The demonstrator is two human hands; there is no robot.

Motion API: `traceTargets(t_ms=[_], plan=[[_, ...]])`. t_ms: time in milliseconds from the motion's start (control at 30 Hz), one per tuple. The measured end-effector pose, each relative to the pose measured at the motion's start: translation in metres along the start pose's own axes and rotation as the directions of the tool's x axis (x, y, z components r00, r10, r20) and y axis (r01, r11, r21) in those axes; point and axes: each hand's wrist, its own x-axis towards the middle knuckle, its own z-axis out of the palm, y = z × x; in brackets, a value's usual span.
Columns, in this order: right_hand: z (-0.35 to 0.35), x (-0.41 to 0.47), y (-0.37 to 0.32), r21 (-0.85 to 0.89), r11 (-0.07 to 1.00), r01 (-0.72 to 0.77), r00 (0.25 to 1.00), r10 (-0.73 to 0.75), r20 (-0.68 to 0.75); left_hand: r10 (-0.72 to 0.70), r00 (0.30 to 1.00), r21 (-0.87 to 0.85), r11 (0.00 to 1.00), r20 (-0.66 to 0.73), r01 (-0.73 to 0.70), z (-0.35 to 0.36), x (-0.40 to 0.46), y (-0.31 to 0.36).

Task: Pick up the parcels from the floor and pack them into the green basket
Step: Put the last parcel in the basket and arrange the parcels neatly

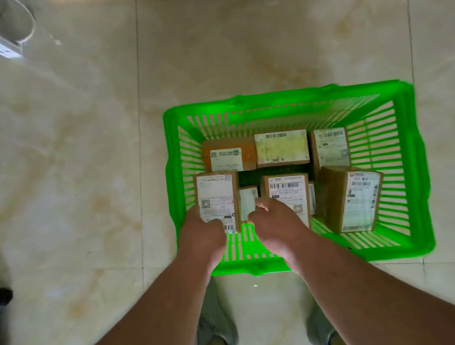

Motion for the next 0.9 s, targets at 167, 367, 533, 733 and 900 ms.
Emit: traceTargets(t_ms=[167,367,533,733,900], plan=[[0.025,0.024,-0.006,-0.052,0.998,-0.017,1.0,0.016,-0.022,0.012,1.0,-0.058,0.998,-0.009,-0.013,0.008,0.015,-0.004],[0.028,0.019,-0.015,0.028,0.999,-0.031,0.999,0.032,-0.025,0.047,0.998,-0.153,0.987,-0.03,-0.051,0.014,0.02,-0.004],[0.02,0.016,-0.014,0.059,0.998,-0.026,0.998,0.029,-0.051,0.116,0.993,-0.167,0.98,0.015,-0.112,0.008,0.013,0.007],[0.012,-0.002,-0.018,0.293,0.956,0.014,0.999,-0.001,-0.045,0.298,0.954,0.069,0.951,0.041,-0.301,-0.013,0.007,0.034],[0.017,-0.006,-0.043,0.637,0.77,-0.018,1.0,0.006,0.02,0.469,0.878,0.379,0.8,0.09,-0.466,-0.039,0.003,0.103]])
